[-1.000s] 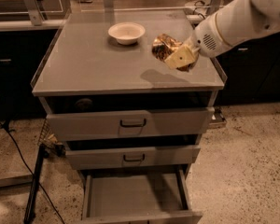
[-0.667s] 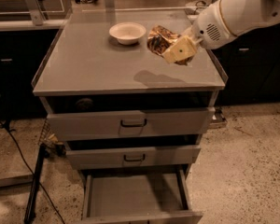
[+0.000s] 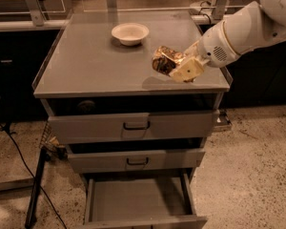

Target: Place orange can into bottom drawer

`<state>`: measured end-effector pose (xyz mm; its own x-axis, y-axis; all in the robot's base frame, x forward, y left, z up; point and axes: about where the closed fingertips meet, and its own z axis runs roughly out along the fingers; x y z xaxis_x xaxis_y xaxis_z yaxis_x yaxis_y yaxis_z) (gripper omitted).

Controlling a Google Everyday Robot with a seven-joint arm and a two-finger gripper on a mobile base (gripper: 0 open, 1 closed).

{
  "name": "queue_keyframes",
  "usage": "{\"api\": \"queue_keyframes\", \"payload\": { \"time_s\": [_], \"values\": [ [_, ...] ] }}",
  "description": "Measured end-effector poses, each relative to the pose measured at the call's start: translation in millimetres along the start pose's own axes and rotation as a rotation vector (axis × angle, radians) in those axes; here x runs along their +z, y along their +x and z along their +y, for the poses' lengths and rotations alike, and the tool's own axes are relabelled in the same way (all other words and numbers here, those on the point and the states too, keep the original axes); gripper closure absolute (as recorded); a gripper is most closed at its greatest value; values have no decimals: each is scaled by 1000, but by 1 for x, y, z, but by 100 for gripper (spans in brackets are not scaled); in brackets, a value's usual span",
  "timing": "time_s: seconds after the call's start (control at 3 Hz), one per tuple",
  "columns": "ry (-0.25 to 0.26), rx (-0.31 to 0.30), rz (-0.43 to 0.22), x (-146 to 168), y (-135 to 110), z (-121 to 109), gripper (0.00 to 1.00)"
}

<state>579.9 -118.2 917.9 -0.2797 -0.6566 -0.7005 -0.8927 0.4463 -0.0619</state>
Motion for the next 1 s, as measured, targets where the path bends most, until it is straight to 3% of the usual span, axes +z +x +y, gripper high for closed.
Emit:
{"api": "queue_keyframes", "payload": {
  "time_s": [0.33, 0.67, 1.0],
  "values": [
    [-88, -90, -1, -10, 36, 7, 100],
    [-255, -222, -1, -26, 96, 26, 100],
    [-363, -292, -18, -31, 132, 42, 100]
  ]
}}
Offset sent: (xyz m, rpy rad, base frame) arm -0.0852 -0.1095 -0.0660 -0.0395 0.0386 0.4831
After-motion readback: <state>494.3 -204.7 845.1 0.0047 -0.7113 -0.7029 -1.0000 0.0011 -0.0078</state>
